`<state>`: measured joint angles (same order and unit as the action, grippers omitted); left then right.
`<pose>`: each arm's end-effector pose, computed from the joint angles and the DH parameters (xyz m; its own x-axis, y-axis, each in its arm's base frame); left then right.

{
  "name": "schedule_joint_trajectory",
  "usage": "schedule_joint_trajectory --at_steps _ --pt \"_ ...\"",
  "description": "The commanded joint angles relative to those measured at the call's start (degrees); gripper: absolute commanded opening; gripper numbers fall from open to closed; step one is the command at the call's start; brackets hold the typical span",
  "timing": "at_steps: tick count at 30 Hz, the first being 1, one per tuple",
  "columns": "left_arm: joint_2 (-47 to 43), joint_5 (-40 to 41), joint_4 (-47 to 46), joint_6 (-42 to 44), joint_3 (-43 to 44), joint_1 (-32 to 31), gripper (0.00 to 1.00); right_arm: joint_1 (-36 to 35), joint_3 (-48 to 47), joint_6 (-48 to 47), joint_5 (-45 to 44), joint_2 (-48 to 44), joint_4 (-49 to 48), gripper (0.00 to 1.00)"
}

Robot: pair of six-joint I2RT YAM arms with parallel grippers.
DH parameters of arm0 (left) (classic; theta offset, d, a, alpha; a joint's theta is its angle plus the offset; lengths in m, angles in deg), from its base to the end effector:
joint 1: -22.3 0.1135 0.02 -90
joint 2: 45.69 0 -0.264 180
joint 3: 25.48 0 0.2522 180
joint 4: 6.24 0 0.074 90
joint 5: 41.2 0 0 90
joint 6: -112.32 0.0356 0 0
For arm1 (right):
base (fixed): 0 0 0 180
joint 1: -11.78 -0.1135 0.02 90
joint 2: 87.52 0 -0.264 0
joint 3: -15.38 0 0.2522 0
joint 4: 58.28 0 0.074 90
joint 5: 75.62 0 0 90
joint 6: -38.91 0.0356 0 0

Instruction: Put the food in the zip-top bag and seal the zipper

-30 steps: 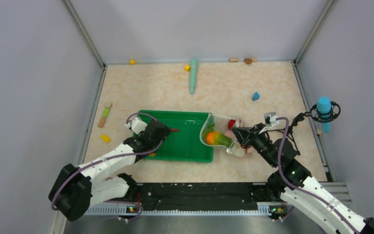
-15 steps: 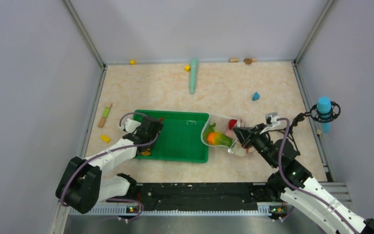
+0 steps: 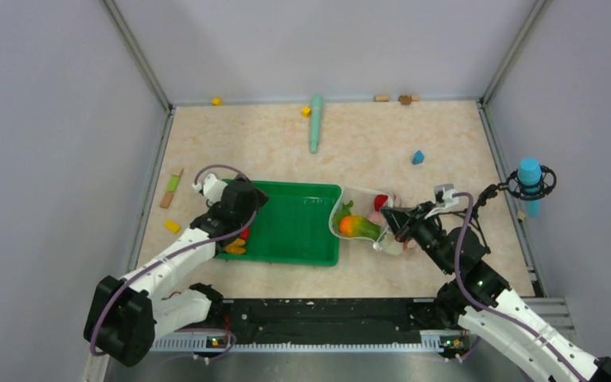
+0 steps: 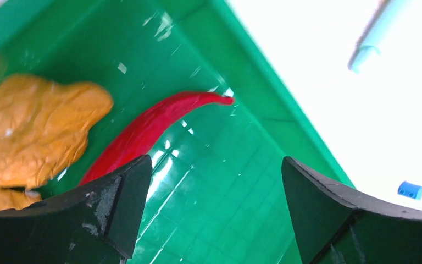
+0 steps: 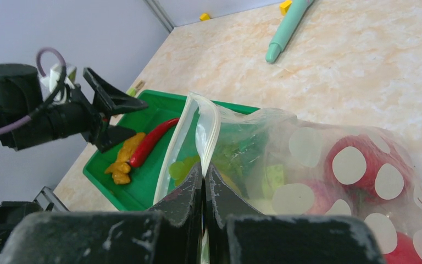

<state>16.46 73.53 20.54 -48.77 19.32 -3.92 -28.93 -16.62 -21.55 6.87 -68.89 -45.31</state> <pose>0.1983 -0.0811 0.1977 -0.3272 -0.7967 -0.5082 -0.5482 0.5981 -0.5846 0.0974 0.0777 0.2569 -0.2654 0.4165 -0.8695 -0.4790 0.7257 0.4938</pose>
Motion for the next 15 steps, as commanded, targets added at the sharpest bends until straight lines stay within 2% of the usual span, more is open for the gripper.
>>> schedule_joint_trajectory --at_steps 1,3,5,10,15 --pt "-1.84 2.67 2.7 22.32 8.86 0.53 0.95 -0.03 -0.88 -0.92 -0.71 -0.28 -1.9 0.0" --pt "-1.31 1.06 5.25 29.46 11.19 0.73 0.96 -0.03 -0.82 -0.93 -0.6 -0.12 -2.07 0.0" --pt "-0.37 -0.75 8.43 33.07 12.52 1.04 0.97 -0.05 -0.74 -0.82 -0.45 0.22 -2.31 0.0" --pt "2.03 -2.39 13.82 32.57 12.3 1.97 0.96 -0.01 -0.74 -0.9 -0.18 1.49 -2.75 0.0" --pt "2.95 -4.72 13.4 32.22 10.54 2.52 0.92 -0.05 -0.8 -0.8 0.65 1.64 -2.9 0.0"
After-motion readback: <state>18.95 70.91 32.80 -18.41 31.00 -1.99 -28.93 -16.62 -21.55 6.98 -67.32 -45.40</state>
